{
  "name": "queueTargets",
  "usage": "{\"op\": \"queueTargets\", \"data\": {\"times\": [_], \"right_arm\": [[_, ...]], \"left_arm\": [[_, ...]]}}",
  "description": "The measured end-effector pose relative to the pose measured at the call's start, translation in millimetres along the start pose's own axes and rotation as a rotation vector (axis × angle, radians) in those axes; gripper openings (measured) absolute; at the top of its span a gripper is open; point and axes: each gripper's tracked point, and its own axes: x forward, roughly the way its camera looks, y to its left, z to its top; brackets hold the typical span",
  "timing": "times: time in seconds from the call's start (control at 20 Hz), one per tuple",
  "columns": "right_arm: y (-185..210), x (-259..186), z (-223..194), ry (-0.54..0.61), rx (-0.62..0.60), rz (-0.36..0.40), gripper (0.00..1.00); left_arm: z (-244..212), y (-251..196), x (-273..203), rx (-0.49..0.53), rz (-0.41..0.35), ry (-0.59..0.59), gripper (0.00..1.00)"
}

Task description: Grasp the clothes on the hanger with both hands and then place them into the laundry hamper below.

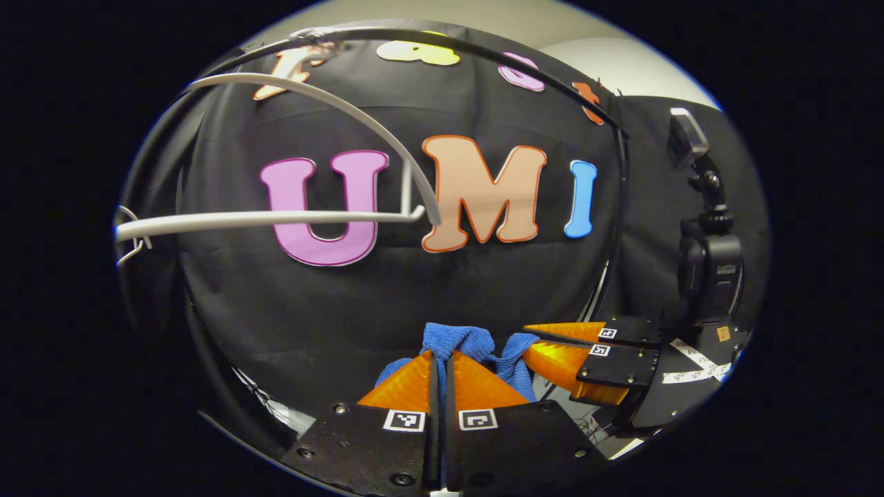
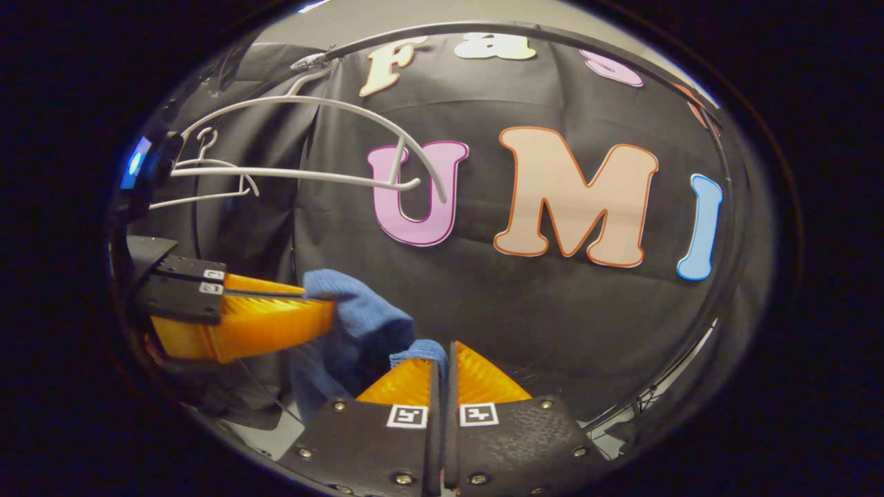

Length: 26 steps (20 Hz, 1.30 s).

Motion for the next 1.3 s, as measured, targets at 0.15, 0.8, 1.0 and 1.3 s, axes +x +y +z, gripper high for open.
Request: {"op": "queueTargets", "data": {"times": [0.15, 0.8, 1.0, 1.3], "right_arm": [[-6, 3, -6, 0.016, -0.003, -0.026, 0.03], [-12, 12, -104, 0.211, 0.095, -0.046, 0.02], [-5, 9, -152, 0.311, 0.133, -0.033, 0.03], [4, 8, -172, 0.372, 0.203, -0.028, 0.07]], "left_arm": [[-1, -14, 14, 0.023, -0.033, 0.019, 0.04], [-99, -7, 58, -0.097, -0.042, 0.241, 0.04], [-158, 3, 47, -0.134, 0.005, 0.373, 0.04], [-245, 23, 21, -0.122, 0.062, 0.565, 0.04]]}}
